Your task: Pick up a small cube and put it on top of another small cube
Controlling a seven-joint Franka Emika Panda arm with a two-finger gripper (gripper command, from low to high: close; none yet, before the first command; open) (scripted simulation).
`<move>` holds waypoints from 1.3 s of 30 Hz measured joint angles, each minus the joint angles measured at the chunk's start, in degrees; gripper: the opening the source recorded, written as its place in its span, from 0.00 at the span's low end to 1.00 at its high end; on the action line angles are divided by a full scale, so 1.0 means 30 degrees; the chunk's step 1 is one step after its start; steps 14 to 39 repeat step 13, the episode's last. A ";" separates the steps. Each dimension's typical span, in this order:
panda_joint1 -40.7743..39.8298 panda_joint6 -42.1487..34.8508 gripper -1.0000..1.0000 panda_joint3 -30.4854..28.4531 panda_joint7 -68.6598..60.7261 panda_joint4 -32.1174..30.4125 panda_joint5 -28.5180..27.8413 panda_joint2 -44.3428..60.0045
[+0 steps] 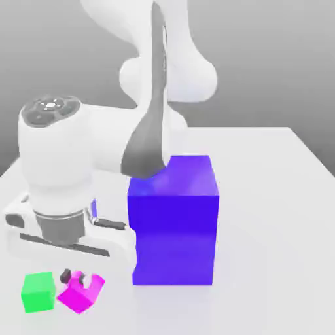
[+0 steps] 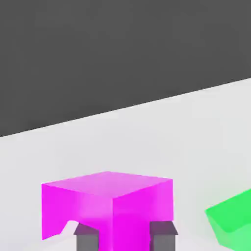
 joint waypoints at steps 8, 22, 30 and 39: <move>-0.1128 0.2870 1.00 -0.0009 -0.1252 -0.0294 0.1498 0.2558; -0.1136 0.2868 1.00 -0.0017 -0.1252 -0.0300 0.1492 0.2545; -0.1136 0.2868 1.00 -0.0017 -0.1252 -0.0300 0.1492 0.2545; -0.1136 0.2868 1.00 -0.0017 -0.1252 -0.0300 0.1492 0.2545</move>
